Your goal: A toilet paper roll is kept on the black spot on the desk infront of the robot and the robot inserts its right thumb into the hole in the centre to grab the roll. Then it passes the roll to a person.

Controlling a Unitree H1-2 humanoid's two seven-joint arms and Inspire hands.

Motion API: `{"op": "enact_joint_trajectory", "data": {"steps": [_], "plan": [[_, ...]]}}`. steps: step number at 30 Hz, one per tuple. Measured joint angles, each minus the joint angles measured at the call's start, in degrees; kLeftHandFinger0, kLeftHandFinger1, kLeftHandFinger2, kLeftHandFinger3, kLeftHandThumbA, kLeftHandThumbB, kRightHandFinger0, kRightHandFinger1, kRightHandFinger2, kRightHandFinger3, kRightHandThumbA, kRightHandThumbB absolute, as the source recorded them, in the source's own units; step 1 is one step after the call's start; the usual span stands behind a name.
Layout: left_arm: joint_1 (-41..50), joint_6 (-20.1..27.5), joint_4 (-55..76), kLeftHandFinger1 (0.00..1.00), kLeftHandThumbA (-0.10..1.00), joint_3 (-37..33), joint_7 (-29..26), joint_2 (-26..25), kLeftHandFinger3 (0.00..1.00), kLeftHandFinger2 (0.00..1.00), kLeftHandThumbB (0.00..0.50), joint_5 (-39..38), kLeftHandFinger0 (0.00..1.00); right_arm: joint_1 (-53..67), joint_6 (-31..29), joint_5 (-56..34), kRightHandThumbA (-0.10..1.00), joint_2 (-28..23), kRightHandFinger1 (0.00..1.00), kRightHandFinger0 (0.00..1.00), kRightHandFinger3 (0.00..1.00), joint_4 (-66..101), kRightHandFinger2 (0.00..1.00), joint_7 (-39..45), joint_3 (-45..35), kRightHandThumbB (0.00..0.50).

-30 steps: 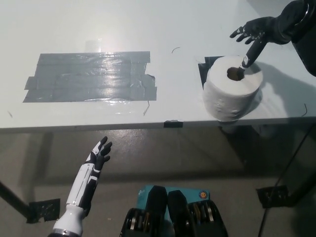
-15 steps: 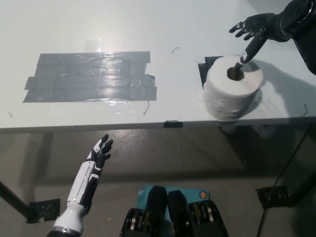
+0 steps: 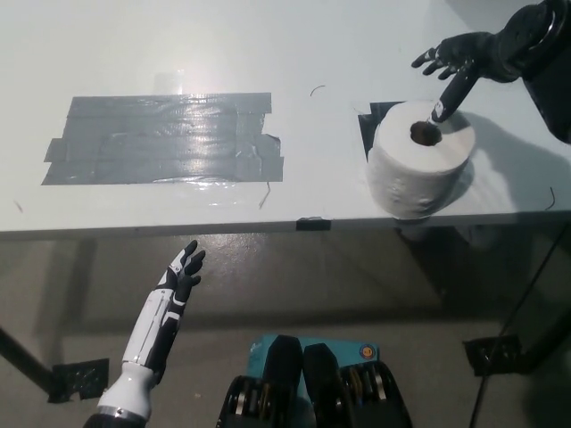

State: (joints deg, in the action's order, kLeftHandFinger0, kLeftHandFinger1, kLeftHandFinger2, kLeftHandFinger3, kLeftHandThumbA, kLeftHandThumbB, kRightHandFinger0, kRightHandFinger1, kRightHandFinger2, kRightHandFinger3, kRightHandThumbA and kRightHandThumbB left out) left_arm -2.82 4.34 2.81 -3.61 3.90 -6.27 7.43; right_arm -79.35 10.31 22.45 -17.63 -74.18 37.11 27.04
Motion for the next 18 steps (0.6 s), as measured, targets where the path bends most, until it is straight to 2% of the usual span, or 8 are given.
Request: {"op": "enact_joint_trajectory", "data": {"steps": [2, 3, 5, 9, 14, 18], "plan": [[-0.01, -0.07, 0.0, 1.0, 1.0, 0.0, 0.0, -0.02, 1.0, 1.0, 0.143, 0.04, 1.0, 0.69, 0.0, 0.0, 1.0, 0.25, 1.0, 1.0, 1.0, -0.01, 1.0, -0.55, -0.07, 0.437], [-0.01, -0.08, 0.0, 1.0, 1.0, -0.01, 0.0, -0.02, 1.0, 1.0, 0.153, 0.05, 1.0, 0.98, 0.0, 0.02, 1.0, 0.37, 1.0, 1.0, 1.0, -0.08, 1.0, -0.74, -0.06, 0.466], [-0.04, -0.09, 0.0, 1.0, 1.0, -0.02, 0.01, -0.02, 1.0, 1.0, 0.142, 0.05, 1.0, 1.46, -0.01, 0.15, 1.0, 0.59, 1.0, 1.0, 1.0, -0.25, 1.0, -1.1, 0.06, 0.471], [-0.13, -0.1, 0.0, 1.0, 1.0, -0.02, 0.01, -0.07, 1.0, 1.0, 0.142, 0.05, 1.0, 2.13, -0.11, 0.88, 1.0, 0.95, 1.0, 1.0, 1.0, -0.44, 1.0, -1.8, 0.83, 0.433], [-0.49, -0.11, 0.0, 1.0, 1.0, -0.03, 0.02, -0.16, 1.0, 1.0, 0.146, 0.05, 1.0, 2.21, -0.19, 1.09, 1.0, 1.38, 1.0, 1.0, 1.0, -0.65, 1.0, -2.33, 0.34, 0.439], [-0.64, -0.16, 0.0, 1.0, 1.0, -0.03, 0.03, -0.21, 1.0, 1.0, 0.15, 0.05, 1.0, 2.52, -0.2, 1.11, 1.0, 1.89, 1.0, 1.0, 1.0, -0.94, 1.0, -3.04, -0.01, 0.42]]}}
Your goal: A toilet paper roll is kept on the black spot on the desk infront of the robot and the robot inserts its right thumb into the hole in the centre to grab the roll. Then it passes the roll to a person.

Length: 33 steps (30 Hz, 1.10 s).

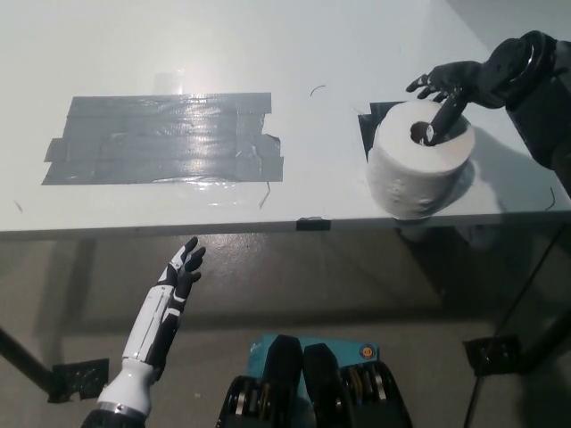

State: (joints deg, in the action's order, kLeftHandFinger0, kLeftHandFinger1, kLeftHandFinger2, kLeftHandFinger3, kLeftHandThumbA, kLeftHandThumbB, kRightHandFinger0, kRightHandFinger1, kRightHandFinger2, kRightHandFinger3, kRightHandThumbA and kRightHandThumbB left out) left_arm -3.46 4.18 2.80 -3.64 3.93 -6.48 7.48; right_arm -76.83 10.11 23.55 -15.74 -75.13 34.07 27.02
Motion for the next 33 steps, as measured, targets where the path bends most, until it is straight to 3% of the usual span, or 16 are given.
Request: {"op": "enact_joint_trajectory", "data": {"steps": [11, 16, 18, 19, 20, 21, 22, 23, 24, 26, 27, 28, 30, 31, 32, 33], "plan": [[-0.33, -0.33, 0.01, 1.0, 1.0, -0.03, 0.42, -0.21, 1.0, 1.0, 0.156, 0.0, 1.0, 0.92, -1.33, 1.04, 1.0, 1.13, 1.0, 1.0, 1.0, -0.21, 1.0, -1.53, 1.61, 0.409], [-0.73, -0.45, 0.01, 1.0, 1.0, -0.03, 0.64, -0.2, 1.0, 1.0, 0.155, -0.01, 1.0, 0.92, -2.65, 2.15, 1.0, 1.83, 1.0, 1.0, 1.0, -0.32, 1.0, -2.17, 2.9, 0.366], [-0.99, -0.45, 0.01, 1.0, 1.0, -0.03, 0.69, -0.21, 1.0, 1.0, 0.167, -0.01, 1.0, 0.92, -2.81, 2.53, 0.79, 2.02, 1.0, 1.0, 1.0, -0.53, 1.0, -2.38, 3.2, 0.307], [-1.15, -0.45, 0.01, 1.0, 1.0, -0.03, 0.71, -0.21, 1.0, 1.0, 0.166, -0.01, 1.0, 0.92, -2.79, 2.74, 0.41, 2.16, 1.0, 1.0, 1.0, -0.74, 1.0, -2.66, 3.41, 0.221], [-1.25, -0.45, 0.01, 1.0, 1.0, -0.03, 0.71, -0.21, 1.0, 1.0, 0.166, -0.01, 1.0, 0.93, -2.69, 2.9, 0.24, 2.35, 0.96, 0.96, 1.0, -0.88, 0.99, -3.13, 3.52, 0.187], [-1.28, -0.45, 0.01, 1.0, 1.0, -0.03, 0.72, -0.21, 1.0, 1.0, 0.172, -0.01, 1.0, 0.94, -2.64, 3.09, -0.09, 2.49, 0.27, 0.14, 0.91, -0.99, 0.45, -3.57, 3.68, 0.186], [-1.31, -0.45, 0.0, 1.0, 1.0, -0.04, 0.72, -0.2, 1.0, 1.0, 0.173, -0.01, 1.0, 0.97, -2.59, 3.41, -0.1, 2.63, 0.2, 0.01, 0.91, -1.08, 0.4, -4.09, 4.01, 0.198], [-1.34, -0.45, 0.0, 1.0, 1.0, -0.04, 0.73, -0.2, 1.0, 1.0, 0.173, -0.01, 1.0, 1.13, -2.58, 4.04, -0.1, 2.73, 0.18, 0.0, 1.0, -1.09, 0.38, -4.98, 4.82, 0.192], [-1.38, -0.46, 0.0, 1.0, 1.0, -0.05, 0.74, -0.2, 1.0, 1.0, 0.172, -0.01, 1.0, 1.35, -2.57, 4.5, -0.1, 2.78, 0.23, 0.0, 1.0, -1.08, 0.45, -5.66, 5.36, 0.165], [-1.43, -0.52, 0.0, 1.0, 1.0, -0.05, 0.75, -0.21, 1.0, 1.0, 0.171, -0.02, 1.0, 1.91, -2.51, 5.17, -0.1, 2.91, 0.45, 0.09, 1.0, -1.06, 0.65, -7.4, 6.08, 0.135], [-1.43, -0.55, 0.0, 1.0, 1.0, -0.05, 0.76, -0.21, 1.0, 1.0, 0.17, -0.01, 1.0, 2.1, -2.5, 5.21, -0.1, 2.91, 0.52, 0.12, 0.99, -1.06, 0.7, -7.93, 6.06, 0.162], [-1.45, -0.62, 0.0, 1.0, 1.0, -0.05, 0.75, -0.22, 1.0, 1.0, 0.17, -0.01, 1.0, 2.28, -2.46, 5.18, -0.1, 2.9, 0.51, 0.12, 0.8, -1.07, 0.68, -8.52, 5.82, 0.168], [-1.84, -0.76, 0.0, 1.0, 1.0, -0.06, 0.76, -0.21, 1.0, 1.0, 0.171, -0.01, 1.0, 2.87, -2.54, 4.95, -0.1, 2.6, 0.57, 0.12, 0.51, -1.11, 0.79, -10.04, 4.62, 0.183], [-2.04, -0.85, 0.0, 1.0, 1.0, -0.04, 0.76, -0.24, 1.0, 1.0, 0.17, -0.01, 1.0, 3.03, -2.58, 4.84, -0.1, 2.47, 0.57, 0.11, 0.31, -1.13, 0.82, -10.43, 4.16, 0.211], [-2.19, -0.92, 0.0, 1.0, 1.0, -0.04, 0.76, -0.27, 1.0, 1.0, 0.163, -0.01, 1.0, 3.2, -2.63, 4.73, -0.1, 2.35, 0.66, 0.18, 0.17, -1.16, 0.89, -10.82, 3.47, 0.261], [-2.45, -1.02, 0.0, 1.0, 1.0, -0.04, 0.77, -0.3, 1.0, 1.0, 0.161, -0.01, 1.0, 3.53, -2.77, 4.2, -0.1, 2.1, 0.65, 0.15, 0.18, -1.15, 0.92, -11.31, 1.98, 0.273]]}}
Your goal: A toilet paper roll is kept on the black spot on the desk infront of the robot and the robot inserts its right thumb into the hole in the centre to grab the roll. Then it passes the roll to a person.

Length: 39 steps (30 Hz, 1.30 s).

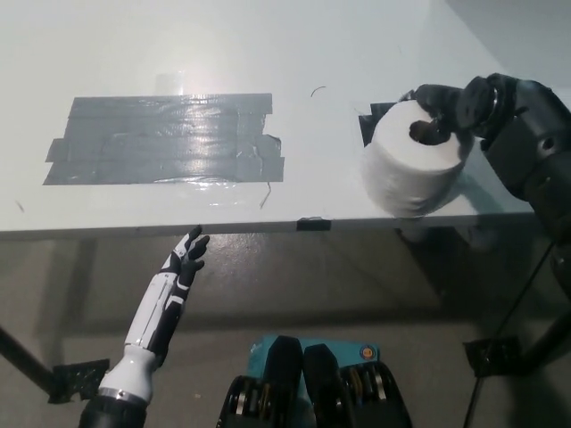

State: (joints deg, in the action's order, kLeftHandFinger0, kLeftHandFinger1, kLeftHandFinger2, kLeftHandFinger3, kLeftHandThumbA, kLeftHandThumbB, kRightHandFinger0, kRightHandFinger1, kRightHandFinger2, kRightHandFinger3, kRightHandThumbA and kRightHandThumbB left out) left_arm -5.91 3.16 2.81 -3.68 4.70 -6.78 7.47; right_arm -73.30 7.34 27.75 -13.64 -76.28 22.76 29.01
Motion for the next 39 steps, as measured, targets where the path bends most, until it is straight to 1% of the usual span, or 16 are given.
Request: {"op": "enact_joint_trajectory", "data": {"steps": [3, 4, 6, 7, 8, 9, 11, 13, 14, 18, 21, 27, 29, 32, 34, 39], "plan": [[-0.52, -0.15, 0.0, 1.0, 1.0, 0.01, 0.01, -0.14, 1.0, 1.0, 0.149, -0.01, 1.0, 1.38, -0.47, -2.56, -0.1, -1.33, 0.64, 0.14, 0.32, 0.01, 0.96, -1.01, -5.91, 0.303], [-0.6, -0.17, 0.0, 1.0, 1.0, 0.02, 0.01, -0.19, 1.0, 1.0, 0.149, -0.01, 1.0, 1.85, -0.57, -3.3, -0.1, -1.72, 0.68, 0.21, 0.44, 0.01, 0.89, -1.13, -7.57, 0.302], [-0.7, -0.21, -0.01, 1.0, 1.0, 0.08, 0.0, -0.3, 1.0, 1.0, 0.146, -0.02, 1.0, 3.2, -0.61, -5.99, -0.1, -2.65, 0.68, 0.2, 0.7, 0.04, 0.9, -1.39, -13.22, 0.27], [-0.7, -0.22, -0.01, 1.0, 1.0, 0.1, 0.0, -0.32, 1.0, 1.0, 0.135, -0.03, 1.0, 3.86, -0.58, -7.12, -0.1, -2.97, 0.58, 0.06, 0.81, 0.03, 0.91, -1.43, -15.57, 0.209], [-0.7, -0.23, -0.01, 1.0, 1.0, 0.1, 0.01, -0.31, 1.0, 1.0, 0.133, -0.03, 1.0, 4.34, -0.59, -8.07, -0.1, -3.16, 0.53, 0.02, 0.98, 0.03, 0.92, -1.47, -17.32, 0.207], [-0.69, -0.23, -0.04, 1.0, 1.0, 0.09, 0.0, -0.29, 1.0, 1.0, 0.131, -0.03, 1.0, 5.16, -0.56, -9.61, -0.1, -3.47, 0.49, 0.0, 1.0, 0.02, 0.91, -1.42, -20.46, 0.211], [-0.68, -0.23, -0.15, 1.0, 1.0, 0.09, -0.01, -0.29, 1.0, 1.0, 0.127, -0.03, 1.0, 6.39, -0.47, -11.9, -0.1, -3.73, 0.4, 0.0, 1.0, 0.01, 0.82, -1.37, -24.96, 0.166], [-0.67, -0.23, -0.28, 1.0, 1.0, 0.09, -0.02, -0.3, 1.0, 1.0, 0.126, -0.03, 1.0, 7.34, -0.41, -13.53, -0.1, -3.76, 0.36, 0.0, 1.0, 0.01, 0.76, -1.31, -28.16, 0.174], [-0.67, -0.23, -0.57, 1.0, 1.0, 0.09, -0.02, -0.28, 1.0, 1.0, 0.119, -0.04, 1.0, 8.44, -0.29, -15.3, -0.1, -3.75, 0.32, 0.0, 1.0, -0.02, 0.74, -1.11, -31.4, 0.147], [-0.6, -0.24, -0.97, 1.0, 1.0, 0.1, -0.03, -0.28, 1.0, 1.0, 0.108, -0.03, 1.0, 11.71, 0.06, -20.45, -0.1, -3.57, 0.31, 0.0, 0.97, -0.19, 0.67, -0.43, -40.76, 0.154], [-0.59, -0.24, -0.97, 1.0, 1.0, 0.1, -0.03, -0.26, 1.0, 1.0, 0.106, -0.03, 1.0, 13.03, 0.23, -23.59, -0.1, -3.4, 0.29, 0.0, 0.97, -0.15, 0.63, 0.1, -46.21, 0.126], [-0.59, -0.25, -0.98, 1.0, 1.0, 0.13, -0.03, -0.28, 1.0, 1.0, 0.091, -0.03, 1.0, 14.94, 0.98, -31.24, -0.1, -1.8, 0.37, 0.0, 1.0, 0.26, 0.81, 3.19, -57.57, 0.147], [-0.59, -0.25, -0.98, 1.0, 1.0, 0.13, -0.03, -0.28, 1.0, 1.0, 0.086, -0.03, 1.0, 15.44, 1.61, -33.44, -0.1, -0.74, 0.38, 0.0, 1.0, 0.77, 0.79, 4.24, -60.27, 0.131], [-0.6, -0.25, -0.98, 1.0, 1.0, 0.15, -0.03, -0.29, 1.0, 1.0, 0.085, -0.03, 1.0, 16.62, 3.53, -37.22, -0.1, 1.95, 0.41, 0.0, 1.0, 2.96, 0.79, 5.89, -64.12, 0.154], [-0.61, -0.24, -0.98, 1.0, 1.0, 0.15, -0.02, -0.29, 1.0, 1.0, 0.083, -0.03, 1.0, 17.61, 5.5, -39.63, -0.1, 3.96, 0.42, 0.0, 1.0, 5.4, 0.78, 6.89, -65.73, 0.124], [-1.1, -0.24, -1.03, 1.0, 1.0, 0.26, -0.02, -0.3, 1.0, 1.0, 0.07, -0.07, 1.0, 19.63, 10.59, -44.2, -0.1, 8.29, 0.46, 0.0, 1.0, 12.13, 0.84, 8.1, -66.91, 0.146]]}}
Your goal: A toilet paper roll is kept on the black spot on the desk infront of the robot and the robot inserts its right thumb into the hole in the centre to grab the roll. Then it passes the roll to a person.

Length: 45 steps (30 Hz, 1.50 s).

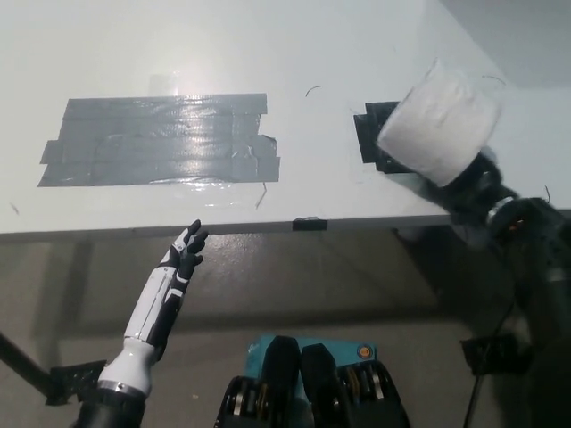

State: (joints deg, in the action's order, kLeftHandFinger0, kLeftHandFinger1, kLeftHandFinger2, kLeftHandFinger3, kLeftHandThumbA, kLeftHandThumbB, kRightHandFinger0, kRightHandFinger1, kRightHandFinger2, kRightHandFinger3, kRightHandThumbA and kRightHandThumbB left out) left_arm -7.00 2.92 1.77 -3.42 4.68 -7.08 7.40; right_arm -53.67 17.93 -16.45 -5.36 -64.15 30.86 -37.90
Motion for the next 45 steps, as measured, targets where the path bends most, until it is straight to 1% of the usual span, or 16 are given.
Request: {"op": "enact_joint_trajectory", "data": {"steps": [1, 2, 4, 6, 8, 10, 12, 18, 22, 25, 29, 31, 34, 39, 42, 45], "plan": [[-0.5, 0.0, -0.13, 1.0, 1.0, 0.03, -0.01, 0.01, 1.0, 1.0, 0.07, 0.0, 1.0, 0.41, 1.28, -1.22, -0.1, 1.07, 0.46, 0.0, 1.0, 2.34, 0.84, 0.16, 0.09, 0.146], [-0.62, 0.0, -0.16, 1.0, 1.0, 0.03, 0.0, 0.01, 1.0, 1.0, 0.077, 0.0, 1.0, 0.49, 1.62, -1.59, -0.1, 1.35, 0.45, 0.0, 1.0, 3.08, 0.83, 0.16, 0.13, 0.124], [-1.91, 0.0, -0.44, 1.0, 1.0, 0.1, -0.01, 0.0, 1.0, 1.0, 0.077, -0.01, 1.0, 0.57, 3.49, -3.87, -0.1, 2.44, 0.42, 0.0, 1.0, 7.69, 0.79, 0.05, 0.99, 0.137], [-2.65, 0.0, -0.46, 1.0, 1.0, 0.15, -0.01, 0.0, 1.0, 1.0, 0.092, -0.02, 1.0, 0.46, 4.3, -5.49, -0.1, 2.65, 0.41, 0.0, 1.0, 10.99, 0.78, -0.24, 2.14, 0.123], [-3.26, 0.0, -0.53, 1.0, 1.0, 0.17, -0.01, 0.0, 1.0, 1.0, 0.087, -0.01, 1.0, 0.37, 5.13, -7.65, -0.1, 2.59, 0.42, 0.0, 1.0, 14.25, 0.79, -0.67, 3.83, 0.138], [-3.64, -0.01, -0.59, 1.0, 1.0, 0.17, -0.01, 0.0, 1.0, 1.0, 0.075, -0.01, 1.0, 0.41, 5.61, -9.46, -0.1, 2.52, 0.44, 0.0, 1.0, 16.33, 0.8, -1.14, 5.2, 0.13], [-3.88, -0.01, -0.65, 1.0, 1.0, 0.16, -0.01, 0.02, 1.0, 1.0, 0.074, 0.0, 1.0, 0.47, 6.14, -11.34, -0.1, 2.38, 0.45, 0.0, 1.0, 18.25, 0.8, -1.9, 6.57, 0.103], [-4.27, -0.05, -0.95, 1.0, 1.0, 0.16, 0.0, 0.01, 1.0, 1.0, 0.085, 0.0, 1.0, 0.38, 7.25, -17.07, -0.1, 1.41, 0.42, 0.0, 0.99, 22.54, 0.81, -4.63, 11.1, 0.088], [-5.17, -0.12, -0.97, 1.0, 1.0, 0.16, 0.01, -0.01, 1.0, 1.0, 0.087, -0.01, 1.0, -0.18, 7.88, -20.77, -0.1, 0.24, 0.44, 0.0, 1.0, 24.2, 0.82, -6.41, 14.22, 0.095], [-5.96, -0.13, -0.97, 1.0, 1.0, 0.16, 0.01, -0.02, 1.0, 1.0, 0.083, -0.01, 1.0, -1.2, 8.3, -23.56, -0.1, -0.85, 0.4, 0.0, 1.0, 25.46, 0.79, -7.85, 16.37, 0.099], [-6.06, -0.17, -0.97, 1.0, 1.0, 0.15, 0.01, -0.03, 1.0, 1.0, 0.08, 0.0, 1.0, -1.87, 8.58, -26.65, -0.1, -1.97, 0.4, 0.0, 1.0, 26.69, 0.79, -9.74, 18.5, 0.103], [-6.06, -0.18, -0.97, 1.0, 1.0, 0.15, 0.01, -0.03, 1.0, 1.0, 0.079, 0.02, 1.0, -1.86, 8.65, -28.12, -0.1, -2.25, 0.41, 0.0, 1.0, 26.7, 0.79, -10.56, 19.28, 0.118], [-6.07, -0.2, -0.97, 1.0, 1.0, 0.14, 0.01, -0.03, 1.0, 1.0, 0.079, 0.03, 1.0, -1.85, 8.72, -30.03, -0.1, -2.58, 0.41, 0.0, 0.99, 26.7, 0.79, -11.87, 20.5, 0.107], [-6.06, -0.52, -0.97, 1.0, 1.0, 0.09, 0.01, -0.08, 1.0, 1.0, 0.056, 0.15, 1.0, -1.85, 8.79, -32.99, -0.1, -2.96, 0.41, 0.0, 1.0, 26.7, 0.79, -13.12, 22.15, 0.1], [-6.06, -0.63, -0.97, 1.0, 1.0, 0.08, 0.01, -0.09, 1.0, 1.0, 0.046, 0.17, 1.0, -1.84, 8.81, -33.93, -0.1, -2.99, 0.41, 0.0, 0.97, 26.71, 0.78, -13.77, 22.49, 0.119], [-6.06, -0.9, -0.97, 1.0, 1.0, 0.06, 0.01, -0.12, 1.0, 1.0, 0.042, 0.19, 1.0, -1.85, 8.83, -33.87, -0.1, -3.07, 0.39, 0.0, 0.96, 26.75, 0.77, -14.92, 22.7, 0.115]]}}
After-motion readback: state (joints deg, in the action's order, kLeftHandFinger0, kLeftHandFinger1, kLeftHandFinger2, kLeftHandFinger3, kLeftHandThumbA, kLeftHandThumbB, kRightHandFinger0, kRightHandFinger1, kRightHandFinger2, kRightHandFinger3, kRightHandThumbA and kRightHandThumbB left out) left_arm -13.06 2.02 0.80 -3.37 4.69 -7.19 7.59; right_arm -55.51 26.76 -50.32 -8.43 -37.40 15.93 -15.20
